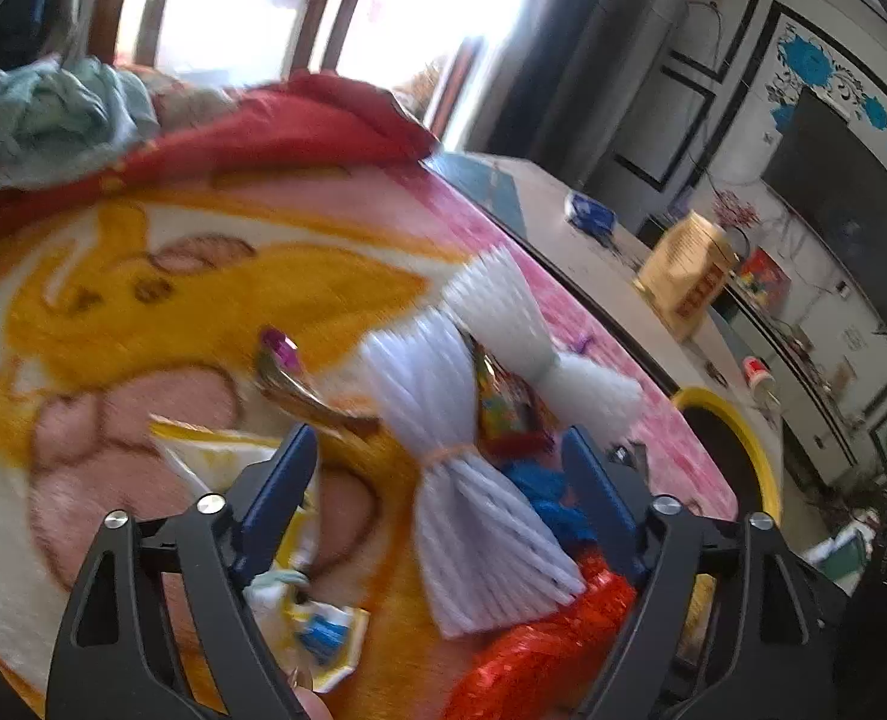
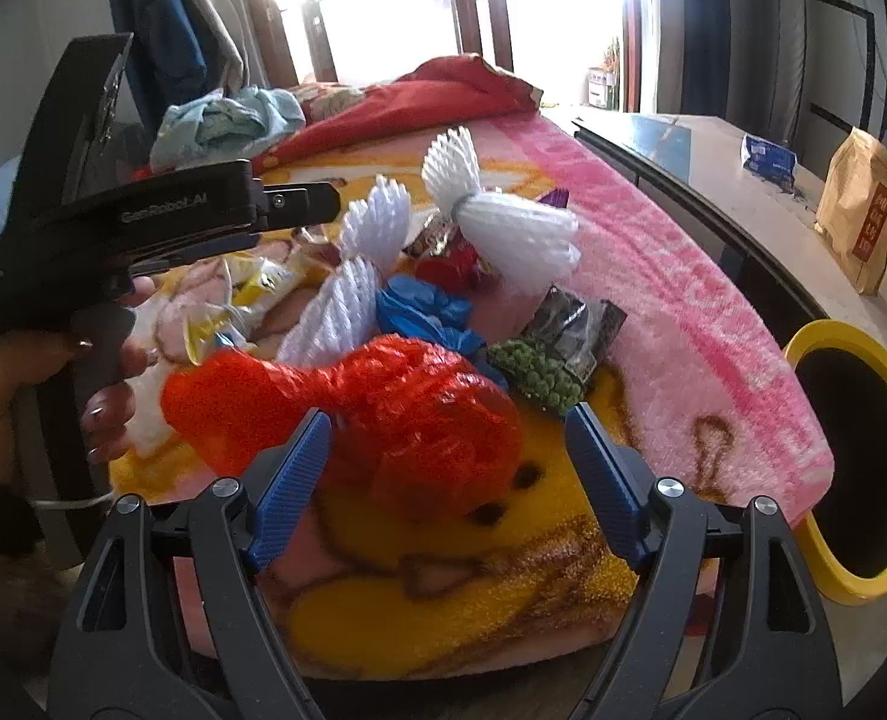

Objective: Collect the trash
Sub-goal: 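Grasp the white foam net with the left tool while the right tool grasps the red plastic bag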

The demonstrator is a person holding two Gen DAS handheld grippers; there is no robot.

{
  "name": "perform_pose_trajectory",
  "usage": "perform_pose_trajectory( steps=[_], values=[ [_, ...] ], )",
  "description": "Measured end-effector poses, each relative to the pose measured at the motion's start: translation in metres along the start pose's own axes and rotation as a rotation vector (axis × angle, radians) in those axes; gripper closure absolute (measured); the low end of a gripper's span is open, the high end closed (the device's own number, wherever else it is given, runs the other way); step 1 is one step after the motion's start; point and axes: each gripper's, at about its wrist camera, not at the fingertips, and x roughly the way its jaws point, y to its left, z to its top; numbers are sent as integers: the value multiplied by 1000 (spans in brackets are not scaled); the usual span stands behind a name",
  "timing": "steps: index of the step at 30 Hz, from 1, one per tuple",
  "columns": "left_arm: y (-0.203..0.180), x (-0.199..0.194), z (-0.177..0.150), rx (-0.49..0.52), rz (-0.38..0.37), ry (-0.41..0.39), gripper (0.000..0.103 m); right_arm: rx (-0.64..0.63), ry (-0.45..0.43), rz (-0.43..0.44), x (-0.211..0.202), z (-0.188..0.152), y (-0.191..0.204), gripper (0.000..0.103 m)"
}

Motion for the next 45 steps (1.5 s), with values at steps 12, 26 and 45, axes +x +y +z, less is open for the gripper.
perform_pose_trajectory(
  steps=[12, 26, 45],
  values=[
    [1, 27, -12, -29, -44, 112, 48, -28, 57, 101, 5, -4, 7, 79],
    [4, 26, -11, -84, -104, 100, 78, -13, 78, 166, -4, -2, 6, 94],
    [-2, -53, 20, -61, -145, -115, 78, 30, -58, 185, -51, 20, -8, 95]
  ],
)
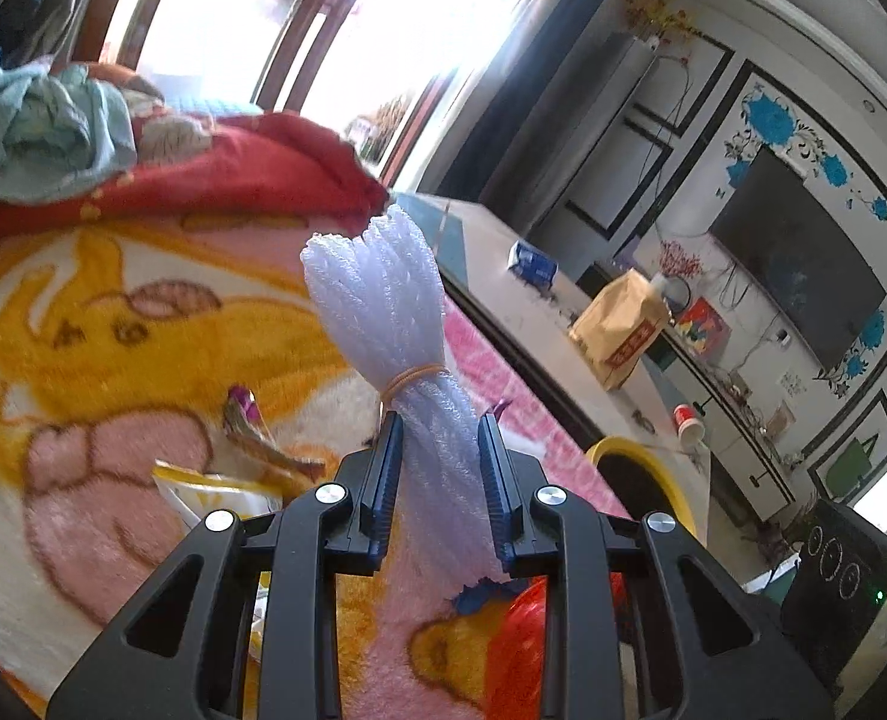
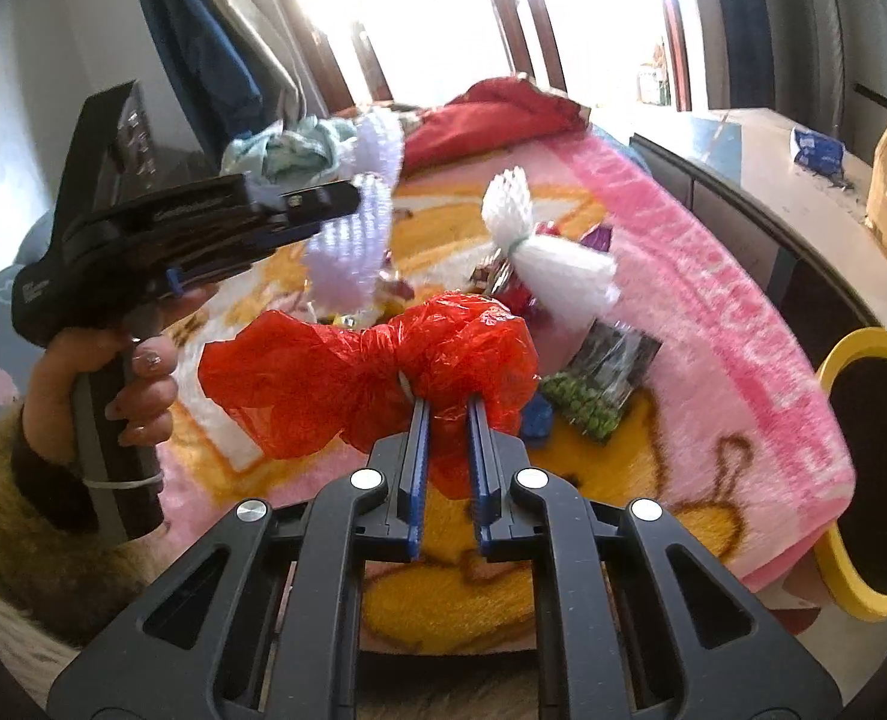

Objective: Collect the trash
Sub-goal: 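Grasp the white foam net with the left tool while the right tool grasps the red plastic bag, then carry the foam net and red bag with both tools over the yellow bin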

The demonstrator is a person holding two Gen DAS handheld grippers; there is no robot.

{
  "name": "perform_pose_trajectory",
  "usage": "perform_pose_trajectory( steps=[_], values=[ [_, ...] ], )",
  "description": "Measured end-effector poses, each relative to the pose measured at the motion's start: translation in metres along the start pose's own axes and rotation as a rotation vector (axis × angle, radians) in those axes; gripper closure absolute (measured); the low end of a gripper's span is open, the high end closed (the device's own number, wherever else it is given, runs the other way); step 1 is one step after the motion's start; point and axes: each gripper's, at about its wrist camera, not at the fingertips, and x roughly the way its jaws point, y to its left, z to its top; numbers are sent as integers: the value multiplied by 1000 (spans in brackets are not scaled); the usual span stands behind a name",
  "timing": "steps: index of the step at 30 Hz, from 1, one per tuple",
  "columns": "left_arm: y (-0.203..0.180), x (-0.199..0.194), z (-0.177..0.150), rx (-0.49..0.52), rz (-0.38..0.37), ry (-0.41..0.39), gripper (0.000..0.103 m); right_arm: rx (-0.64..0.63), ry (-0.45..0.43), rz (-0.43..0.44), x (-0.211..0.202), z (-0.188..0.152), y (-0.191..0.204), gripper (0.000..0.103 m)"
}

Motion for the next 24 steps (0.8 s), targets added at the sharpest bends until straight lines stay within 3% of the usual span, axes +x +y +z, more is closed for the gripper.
perform_pose_trajectory(
  steps=[8, 24],
  values=[
    [-13, -16, 6, 30, -16, -35, 78, 39, -66, -38, -20, 11, -19, 95],
    [-39, -5, 2, 87, -65, -23, 78, 127, -167, -158, -45, 25, -65, 95]
  ],
)
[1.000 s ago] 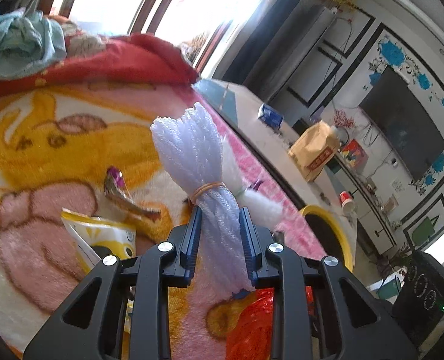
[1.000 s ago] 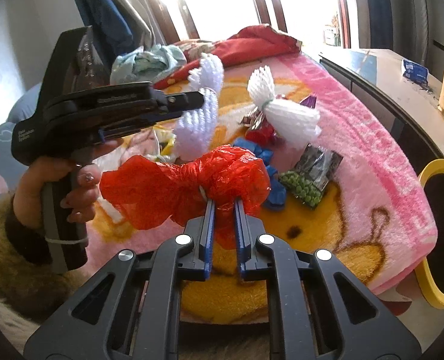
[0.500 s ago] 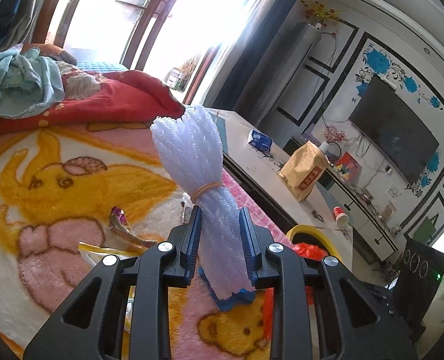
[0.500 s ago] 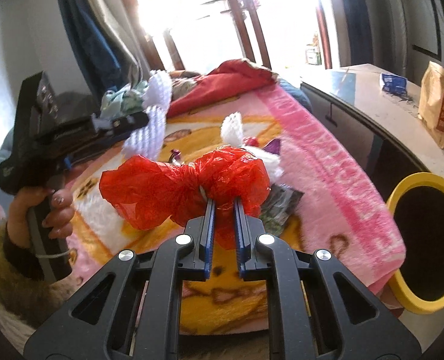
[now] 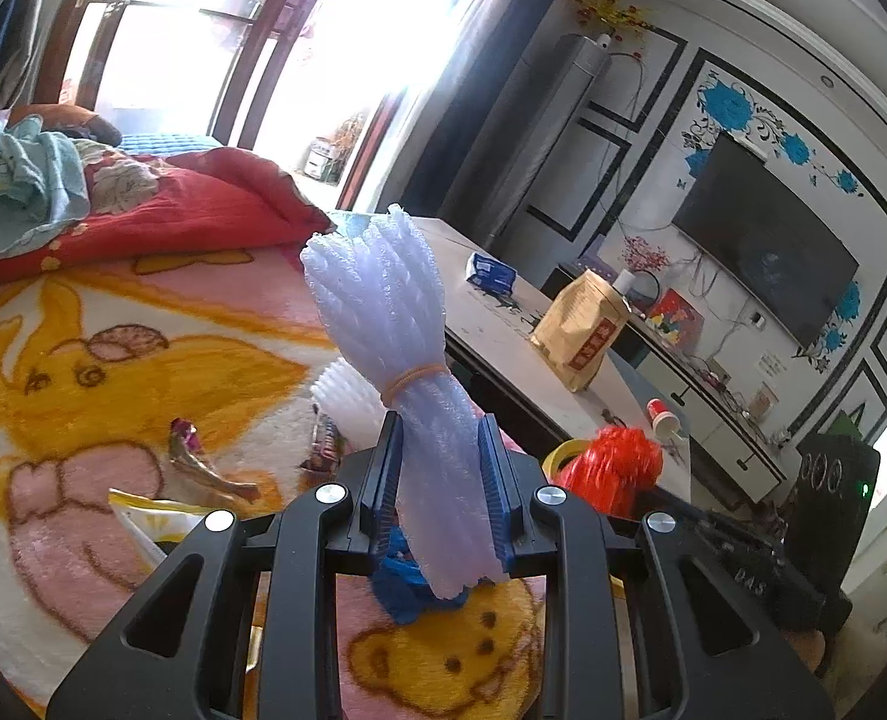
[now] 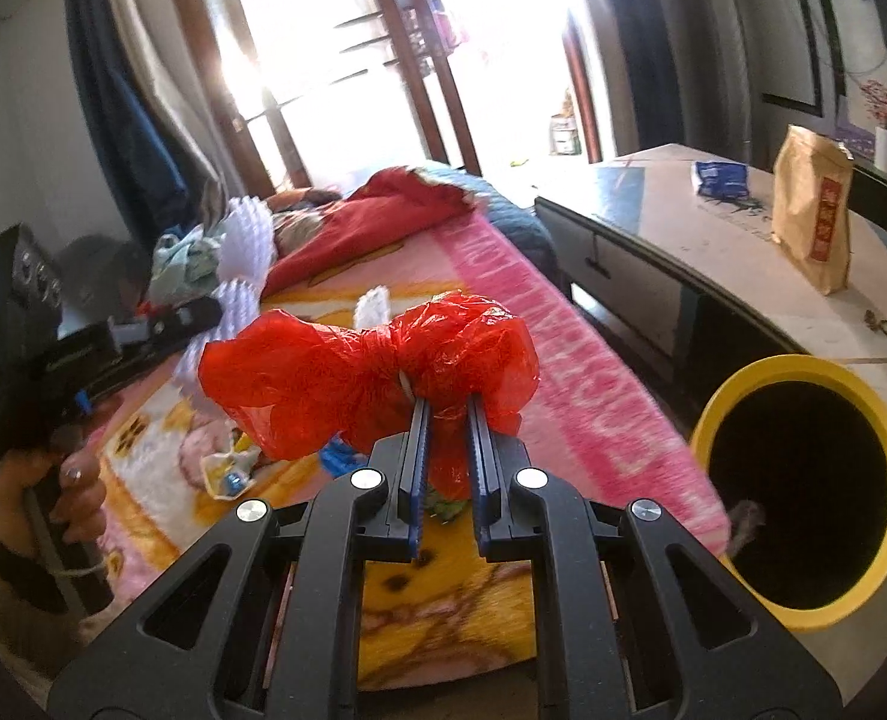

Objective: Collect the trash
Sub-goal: 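Carry the foam net and red bag with both tools over the yellow bin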

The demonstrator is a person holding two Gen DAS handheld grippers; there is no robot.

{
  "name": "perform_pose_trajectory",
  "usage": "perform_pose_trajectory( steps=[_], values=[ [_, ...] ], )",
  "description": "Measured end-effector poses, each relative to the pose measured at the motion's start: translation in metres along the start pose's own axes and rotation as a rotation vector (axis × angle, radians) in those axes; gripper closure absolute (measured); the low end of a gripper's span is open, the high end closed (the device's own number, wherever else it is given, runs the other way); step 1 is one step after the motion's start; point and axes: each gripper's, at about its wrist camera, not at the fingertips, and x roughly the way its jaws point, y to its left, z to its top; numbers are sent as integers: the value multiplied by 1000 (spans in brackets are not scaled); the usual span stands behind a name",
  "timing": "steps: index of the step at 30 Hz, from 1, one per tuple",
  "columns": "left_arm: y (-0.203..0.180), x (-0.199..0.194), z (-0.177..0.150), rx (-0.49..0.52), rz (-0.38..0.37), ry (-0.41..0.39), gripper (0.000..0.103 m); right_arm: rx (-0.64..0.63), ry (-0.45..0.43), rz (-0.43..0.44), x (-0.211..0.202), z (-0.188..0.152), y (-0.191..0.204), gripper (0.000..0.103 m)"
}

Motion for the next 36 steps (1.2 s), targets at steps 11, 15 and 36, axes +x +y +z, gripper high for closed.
perform_pose_trajectory(
  steps=[11, 15, 36],
  values=[
    [-21, 14, -4, 41, -37, 29, 78, 74, -54, -63, -12, 9, -30, 95],
    [-30, 21, -5, 62, -51, 42, 78, 96, -72, -83, -17, 11, -40, 96],
    [-80, 61, -8, 162, -128, 100, 78, 212, -149, -194, -39, 17, -93, 95]
  ],
)
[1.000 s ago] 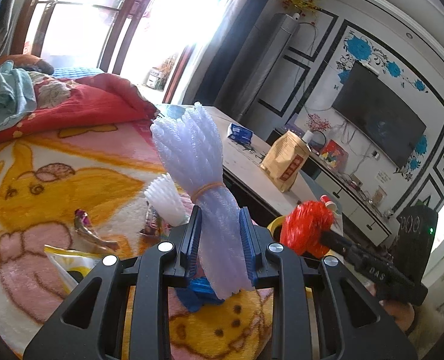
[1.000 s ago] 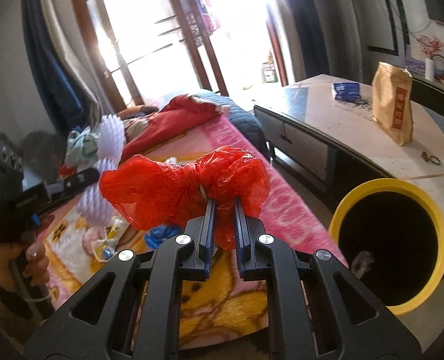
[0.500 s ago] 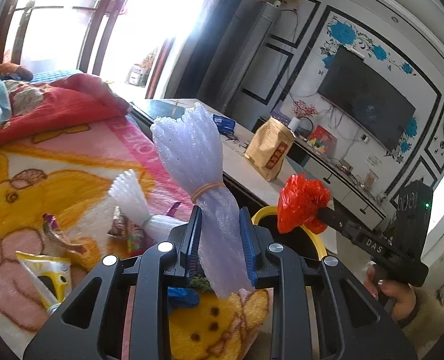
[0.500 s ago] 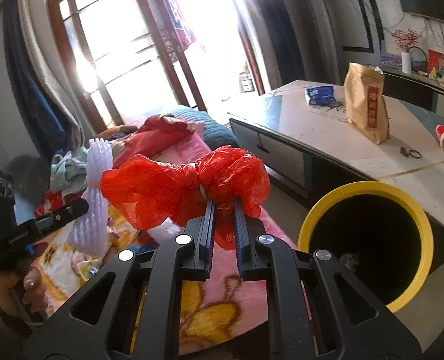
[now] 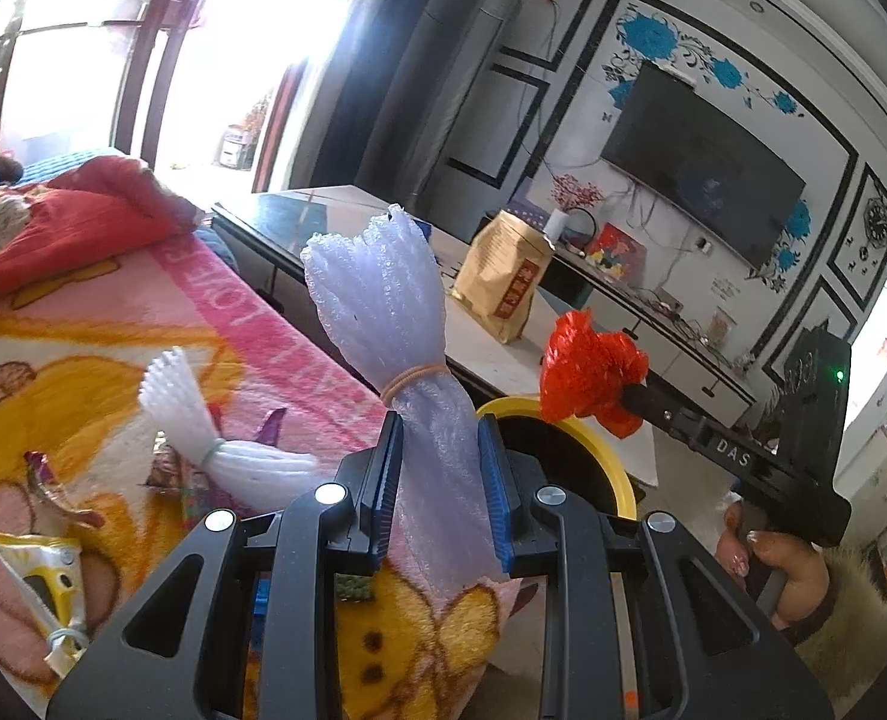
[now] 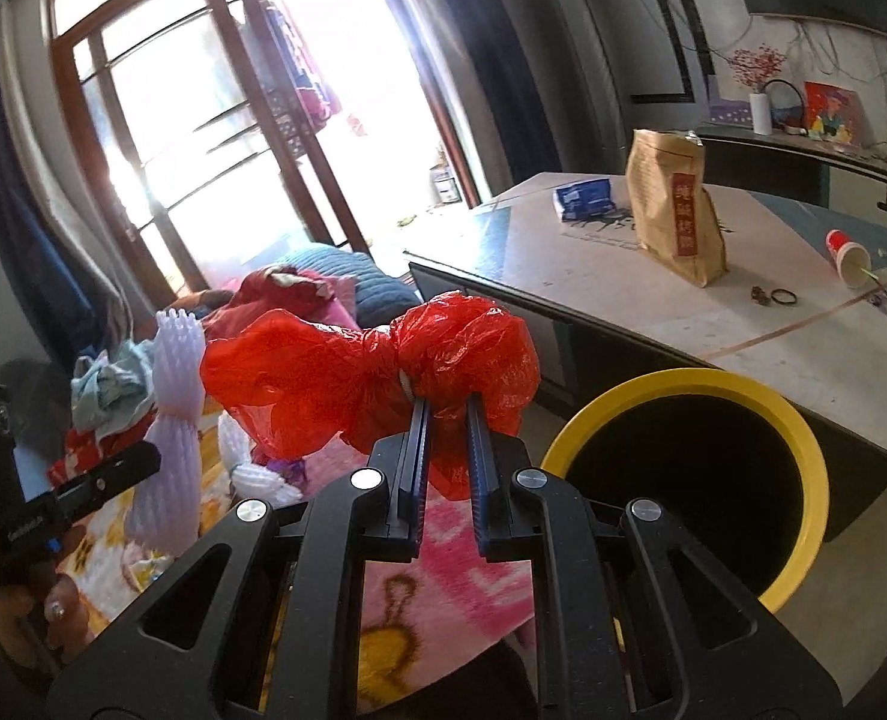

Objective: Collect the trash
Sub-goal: 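Carry the foam net and red bag with both tools over the yellow bin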

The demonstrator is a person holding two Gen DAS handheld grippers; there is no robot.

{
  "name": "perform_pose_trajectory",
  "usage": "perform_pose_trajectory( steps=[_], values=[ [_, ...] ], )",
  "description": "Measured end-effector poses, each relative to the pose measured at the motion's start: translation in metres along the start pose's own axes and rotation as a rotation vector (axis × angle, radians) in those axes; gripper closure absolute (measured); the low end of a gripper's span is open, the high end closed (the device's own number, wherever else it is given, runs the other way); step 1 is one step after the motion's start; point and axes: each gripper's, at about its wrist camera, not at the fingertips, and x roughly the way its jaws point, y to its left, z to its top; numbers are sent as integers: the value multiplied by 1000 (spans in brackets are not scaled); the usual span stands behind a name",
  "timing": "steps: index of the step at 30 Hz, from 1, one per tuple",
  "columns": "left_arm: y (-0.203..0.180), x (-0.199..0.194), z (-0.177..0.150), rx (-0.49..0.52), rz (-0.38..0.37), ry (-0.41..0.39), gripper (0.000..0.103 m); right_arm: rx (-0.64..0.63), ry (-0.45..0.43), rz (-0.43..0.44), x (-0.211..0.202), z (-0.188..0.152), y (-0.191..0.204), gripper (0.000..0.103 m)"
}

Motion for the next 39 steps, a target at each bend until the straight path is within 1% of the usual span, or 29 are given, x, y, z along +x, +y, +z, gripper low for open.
perform_pose_trajectory(
  steps=[8, 19, 29, 39],
  values=[
    [-21, 19, -2, 47, -33, 28, 78, 33, -25, -68, -4, 5, -23, 95],
    [-55, 52, -6, 108, -73, 76, 78, 116, -42, -161, -6, 6, -69, 95],
    [-75, 84, -15, 138, -105, 127, 78, 159, -36, -234, -1, 3, -100, 95],
    [-91, 126, -32, 142, -137, 189, 78, 210, 4, -303, 11, -7, -131, 95]
  ],
)
